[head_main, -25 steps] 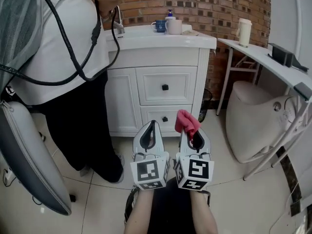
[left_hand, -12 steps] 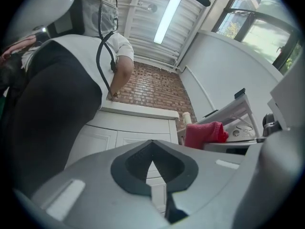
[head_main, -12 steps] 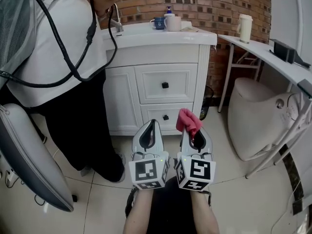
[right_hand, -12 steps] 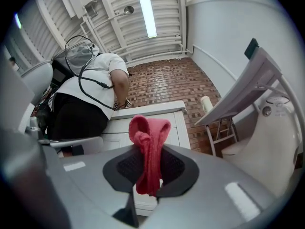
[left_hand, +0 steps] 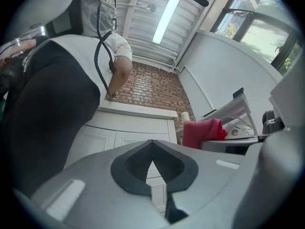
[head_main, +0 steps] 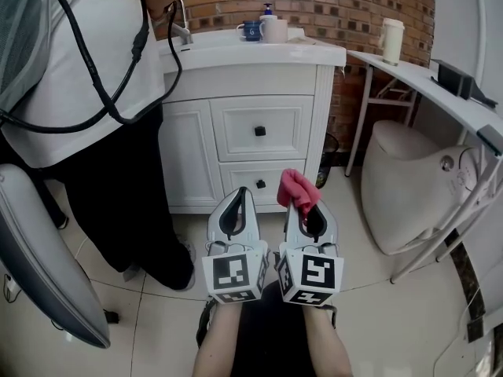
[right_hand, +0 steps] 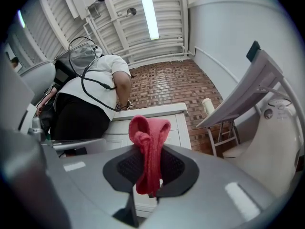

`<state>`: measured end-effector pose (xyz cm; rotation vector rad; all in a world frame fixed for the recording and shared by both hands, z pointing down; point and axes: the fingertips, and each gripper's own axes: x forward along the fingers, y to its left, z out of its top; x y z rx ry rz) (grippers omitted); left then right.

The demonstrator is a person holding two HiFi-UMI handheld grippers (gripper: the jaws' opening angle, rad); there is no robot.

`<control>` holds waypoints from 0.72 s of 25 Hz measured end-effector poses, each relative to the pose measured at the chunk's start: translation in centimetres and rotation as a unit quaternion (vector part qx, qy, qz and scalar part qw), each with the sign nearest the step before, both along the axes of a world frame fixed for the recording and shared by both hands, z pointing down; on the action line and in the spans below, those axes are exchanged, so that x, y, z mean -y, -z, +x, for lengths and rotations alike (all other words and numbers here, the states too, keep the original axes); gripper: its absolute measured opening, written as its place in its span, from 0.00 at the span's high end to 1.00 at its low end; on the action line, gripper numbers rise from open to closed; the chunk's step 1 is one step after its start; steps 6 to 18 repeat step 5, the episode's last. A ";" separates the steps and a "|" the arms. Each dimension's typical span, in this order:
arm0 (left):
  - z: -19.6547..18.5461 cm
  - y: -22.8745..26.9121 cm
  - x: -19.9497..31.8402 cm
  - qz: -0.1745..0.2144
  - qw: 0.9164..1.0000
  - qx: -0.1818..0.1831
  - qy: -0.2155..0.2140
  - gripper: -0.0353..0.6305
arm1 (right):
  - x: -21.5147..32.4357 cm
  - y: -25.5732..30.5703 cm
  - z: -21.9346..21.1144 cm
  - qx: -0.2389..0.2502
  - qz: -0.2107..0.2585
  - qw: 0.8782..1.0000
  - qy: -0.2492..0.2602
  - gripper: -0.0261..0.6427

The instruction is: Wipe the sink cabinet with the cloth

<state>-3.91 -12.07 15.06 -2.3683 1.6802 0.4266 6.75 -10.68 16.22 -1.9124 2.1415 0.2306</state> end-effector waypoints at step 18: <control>0.1 0.5 0.2 0.009 1.000 0.006 0.004 0.92 | 0.0 0.9 -0.2 -0.009 0.014 1.000 0.003 0.87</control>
